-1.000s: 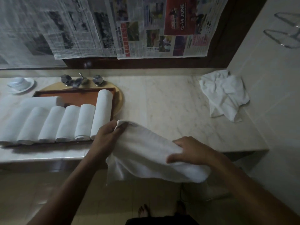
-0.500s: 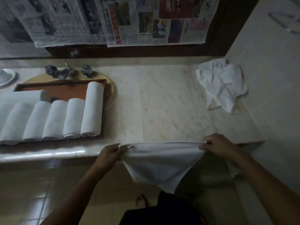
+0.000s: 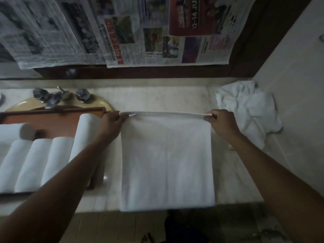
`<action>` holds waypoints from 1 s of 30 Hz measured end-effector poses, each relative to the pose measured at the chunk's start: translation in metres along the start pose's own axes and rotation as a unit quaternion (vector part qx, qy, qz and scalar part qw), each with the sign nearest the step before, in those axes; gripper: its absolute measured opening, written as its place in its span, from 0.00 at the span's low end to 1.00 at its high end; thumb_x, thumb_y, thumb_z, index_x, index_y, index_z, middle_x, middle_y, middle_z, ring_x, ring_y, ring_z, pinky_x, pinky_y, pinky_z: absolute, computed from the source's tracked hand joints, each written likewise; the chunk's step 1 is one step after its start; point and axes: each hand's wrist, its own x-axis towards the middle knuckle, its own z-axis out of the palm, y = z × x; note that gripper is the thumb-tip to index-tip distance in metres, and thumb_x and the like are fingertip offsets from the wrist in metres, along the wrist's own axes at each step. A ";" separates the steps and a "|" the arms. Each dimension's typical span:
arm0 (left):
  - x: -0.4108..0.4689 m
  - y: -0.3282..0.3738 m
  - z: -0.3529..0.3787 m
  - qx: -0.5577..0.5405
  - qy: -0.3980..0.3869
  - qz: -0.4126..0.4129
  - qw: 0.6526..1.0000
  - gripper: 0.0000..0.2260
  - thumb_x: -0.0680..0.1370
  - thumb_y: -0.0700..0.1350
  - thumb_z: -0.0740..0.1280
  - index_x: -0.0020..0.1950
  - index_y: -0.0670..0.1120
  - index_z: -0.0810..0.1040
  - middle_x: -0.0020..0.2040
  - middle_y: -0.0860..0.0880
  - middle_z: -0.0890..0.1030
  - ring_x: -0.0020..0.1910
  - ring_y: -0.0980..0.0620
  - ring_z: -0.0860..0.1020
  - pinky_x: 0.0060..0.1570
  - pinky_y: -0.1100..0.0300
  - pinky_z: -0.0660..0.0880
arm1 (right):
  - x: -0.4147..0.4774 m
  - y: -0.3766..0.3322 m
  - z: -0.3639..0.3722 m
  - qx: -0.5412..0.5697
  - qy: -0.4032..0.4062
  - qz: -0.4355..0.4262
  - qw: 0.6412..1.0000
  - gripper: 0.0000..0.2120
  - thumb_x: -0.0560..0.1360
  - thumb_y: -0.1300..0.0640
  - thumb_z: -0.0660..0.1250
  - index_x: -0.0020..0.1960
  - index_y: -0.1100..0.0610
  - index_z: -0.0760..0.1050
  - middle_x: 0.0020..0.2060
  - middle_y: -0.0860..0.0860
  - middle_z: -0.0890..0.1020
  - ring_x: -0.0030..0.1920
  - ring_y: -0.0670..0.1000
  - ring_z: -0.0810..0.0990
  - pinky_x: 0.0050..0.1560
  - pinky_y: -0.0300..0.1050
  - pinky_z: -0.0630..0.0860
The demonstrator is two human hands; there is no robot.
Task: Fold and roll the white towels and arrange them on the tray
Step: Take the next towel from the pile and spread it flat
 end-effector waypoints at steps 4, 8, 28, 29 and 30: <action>0.072 0.011 0.008 0.058 0.018 -0.023 0.998 0.19 0.80 0.56 0.68 0.42 0.40 0.81 0.35 0.40 0.80 0.35 0.46 0.76 0.37 0.50 0.73 | 0.073 -0.015 0.000 0.011 0.036 0.011 0.999 0.14 0.78 0.49 0.72 0.37 0.52 0.76 0.29 0.46 0.77 0.34 0.49 0.77 0.34 0.42 0.67; 0.135 0.015 0.018 0.114 0.015 -0.039 0.993 0.17 0.82 0.54 0.66 0.45 0.40 0.82 0.39 0.40 0.83 0.42 0.41 0.82 0.43 0.49 0.75 | 0.141 -0.023 0.012 0.054 0.073 0.045 0.995 0.14 0.78 0.48 0.72 0.46 0.60 0.83 0.38 0.52 0.84 0.40 0.52 0.81 0.46 0.45 0.76; 0.162 -0.047 0.196 0.290 -0.106 0.116 0.944 0.28 0.85 0.58 0.46 0.84 0.50 0.55 0.84 0.48 0.52 0.84 0.47 0.48 0.81 0.42 0.48 | 0.181 -0.007 0.204 -0.120 0.030 -0.146 0.981 0.27 0.82 0.45 0.57 0.78 0.53 0.67 0.80 0.57 0.64 0.80 0.59 0.60 0.78 0.65 0.57; 0.170 -0.054 0.191 0.296 -0.094 0.115 0.944 0.28 0.85 0.58 0.46 0.84 0.50 0.55 0.84 0.48 0.52 0.84 0.47 0.49 0.81 0.42 0.49 | 0.189 -0.002 0.204 -0.134 0.031 -0.142 0.980 0.27 0.83 0.43 0.55 0.79 0.52 0.67 0.80 0.56 0.64 0.81 0.58 0.59 0.78 0.66 0.56; 0.178 -0.062 0.183 0.305 -0.084 0.113 0.942 0.28 0.85 0.59 0.47 0.84 0.50 0.56 0.84 0.48 0.54 0.83 0.47 0.51 0.80 0.42 0.51 | 0.199 0.008 0.200 -0.150 0.033 -0.133 0.979 0.28 0.83 0.41 0.54 0.79 0.51 0.67 0.80 0.55 0.64 0.81 0.57 0.59 0.77 0.67 0.55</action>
